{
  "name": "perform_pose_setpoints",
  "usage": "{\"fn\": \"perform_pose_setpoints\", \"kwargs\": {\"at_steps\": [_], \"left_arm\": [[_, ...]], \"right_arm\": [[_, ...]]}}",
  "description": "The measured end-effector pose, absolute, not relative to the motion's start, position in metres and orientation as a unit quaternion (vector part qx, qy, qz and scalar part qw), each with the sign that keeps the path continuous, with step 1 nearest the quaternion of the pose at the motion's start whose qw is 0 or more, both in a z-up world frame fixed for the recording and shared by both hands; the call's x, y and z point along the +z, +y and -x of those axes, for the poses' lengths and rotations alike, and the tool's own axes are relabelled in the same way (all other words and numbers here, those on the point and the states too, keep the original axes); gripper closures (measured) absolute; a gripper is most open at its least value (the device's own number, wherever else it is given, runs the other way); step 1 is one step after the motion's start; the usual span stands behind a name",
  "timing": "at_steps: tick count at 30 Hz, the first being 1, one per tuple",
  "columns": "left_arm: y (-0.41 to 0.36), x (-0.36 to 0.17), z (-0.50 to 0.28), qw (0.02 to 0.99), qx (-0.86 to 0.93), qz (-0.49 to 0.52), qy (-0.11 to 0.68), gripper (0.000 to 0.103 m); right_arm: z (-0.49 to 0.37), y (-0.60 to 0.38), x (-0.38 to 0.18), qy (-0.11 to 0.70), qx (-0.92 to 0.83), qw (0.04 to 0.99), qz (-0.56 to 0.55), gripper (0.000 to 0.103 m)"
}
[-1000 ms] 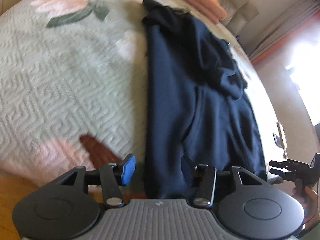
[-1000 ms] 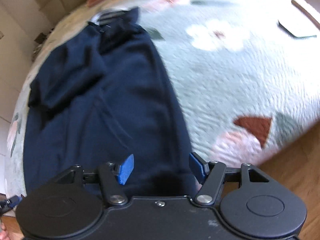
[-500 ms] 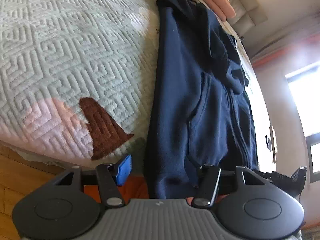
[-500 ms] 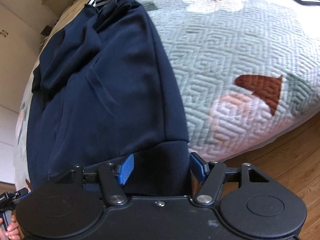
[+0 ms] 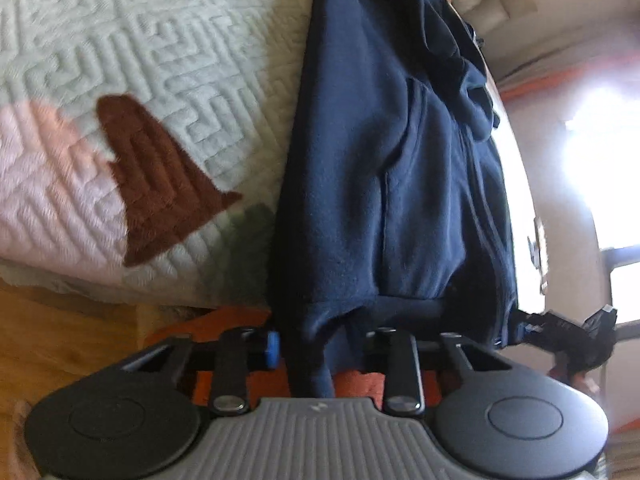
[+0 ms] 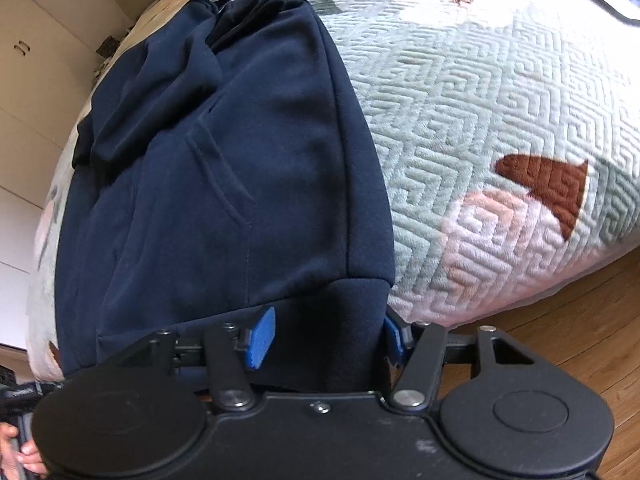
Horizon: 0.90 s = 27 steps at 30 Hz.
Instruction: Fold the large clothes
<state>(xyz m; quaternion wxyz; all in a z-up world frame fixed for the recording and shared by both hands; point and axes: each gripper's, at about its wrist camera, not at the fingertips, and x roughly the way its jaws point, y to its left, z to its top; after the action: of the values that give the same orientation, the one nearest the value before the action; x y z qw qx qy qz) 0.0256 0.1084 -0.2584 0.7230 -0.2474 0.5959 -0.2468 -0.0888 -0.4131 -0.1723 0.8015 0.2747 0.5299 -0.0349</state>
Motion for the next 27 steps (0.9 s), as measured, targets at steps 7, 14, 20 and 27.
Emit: {"fn": "perform_pose_setpoints", "kwargs": {"at_steps": [7,14,20,27], "left_arm": [[0.107,-0.238,-0.023,0.747,-0.265,0.238,0.561,0.097],[0.121,-0.173,-0.026,0.792,-0.3,0.302,0.438,0.097],[0.124,-0.141,-0.05,0.813,-0.295,0.313,0.393,0.097],[0.127,-0.137,-0.06,0.809,-0.299,0.34,0.375,0.098]], "right_arm": [[0.087,-0.405,-0.166,0.529,-0.013,0.808,-0.259,0.09],[0.084,-0.406,-0.127,0.471,0.011,0.832,-0.293,0.092],[0.07,-0.418,-0.089,0.401,0.024,0.853,-0.333,0.092],[0.063,-0.434,-0.077,0.371,0.021,0.852,-0.37,0.092]]}}
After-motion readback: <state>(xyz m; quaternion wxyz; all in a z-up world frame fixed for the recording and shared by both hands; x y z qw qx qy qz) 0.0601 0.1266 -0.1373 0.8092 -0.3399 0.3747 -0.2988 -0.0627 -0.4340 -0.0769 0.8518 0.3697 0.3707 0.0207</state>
